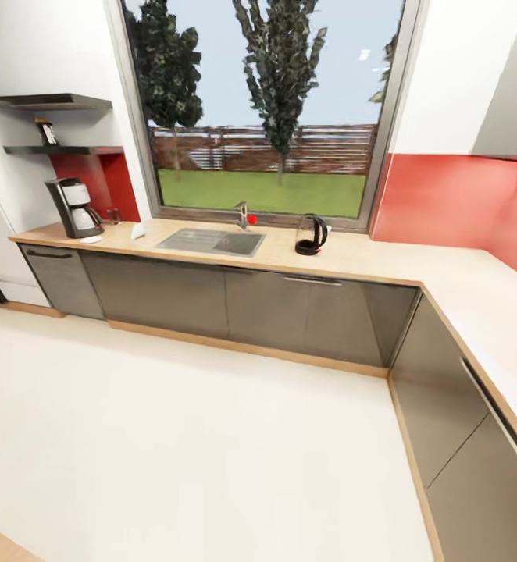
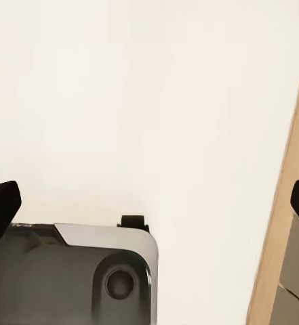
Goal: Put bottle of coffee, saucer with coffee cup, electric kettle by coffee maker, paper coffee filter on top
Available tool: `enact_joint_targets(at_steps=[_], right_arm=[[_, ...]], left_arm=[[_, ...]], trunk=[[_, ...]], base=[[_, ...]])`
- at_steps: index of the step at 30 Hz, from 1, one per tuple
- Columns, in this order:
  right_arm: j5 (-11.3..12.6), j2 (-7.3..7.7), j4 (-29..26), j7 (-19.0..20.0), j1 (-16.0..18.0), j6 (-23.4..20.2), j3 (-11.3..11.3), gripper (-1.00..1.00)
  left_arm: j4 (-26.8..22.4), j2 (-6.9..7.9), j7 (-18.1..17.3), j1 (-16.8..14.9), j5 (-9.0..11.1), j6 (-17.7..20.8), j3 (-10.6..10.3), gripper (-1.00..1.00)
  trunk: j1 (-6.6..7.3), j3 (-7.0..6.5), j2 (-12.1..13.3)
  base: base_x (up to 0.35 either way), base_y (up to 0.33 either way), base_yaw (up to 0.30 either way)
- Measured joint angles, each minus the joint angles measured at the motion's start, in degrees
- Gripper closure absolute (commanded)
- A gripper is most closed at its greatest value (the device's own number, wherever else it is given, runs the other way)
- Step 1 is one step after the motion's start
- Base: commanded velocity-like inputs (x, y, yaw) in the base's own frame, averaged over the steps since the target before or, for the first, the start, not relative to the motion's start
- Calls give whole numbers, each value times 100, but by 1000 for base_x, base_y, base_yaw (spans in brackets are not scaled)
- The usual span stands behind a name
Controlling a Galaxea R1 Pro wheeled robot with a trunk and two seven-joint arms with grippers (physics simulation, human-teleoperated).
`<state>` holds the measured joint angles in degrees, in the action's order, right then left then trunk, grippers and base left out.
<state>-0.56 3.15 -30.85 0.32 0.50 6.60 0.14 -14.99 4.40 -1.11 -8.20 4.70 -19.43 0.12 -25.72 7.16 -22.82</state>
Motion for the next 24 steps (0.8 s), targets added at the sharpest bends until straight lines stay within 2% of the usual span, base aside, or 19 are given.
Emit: enact_joint_targets(at_steps=[24], right_arm=[[0, 0, 5, 0, 0, 0, 1, -100]], left_arm=[[-2, 8, 0, 0, 0, 0, 1, -100]], trunk=[[0, -126, 0]], base=[[308, -180, 228]])
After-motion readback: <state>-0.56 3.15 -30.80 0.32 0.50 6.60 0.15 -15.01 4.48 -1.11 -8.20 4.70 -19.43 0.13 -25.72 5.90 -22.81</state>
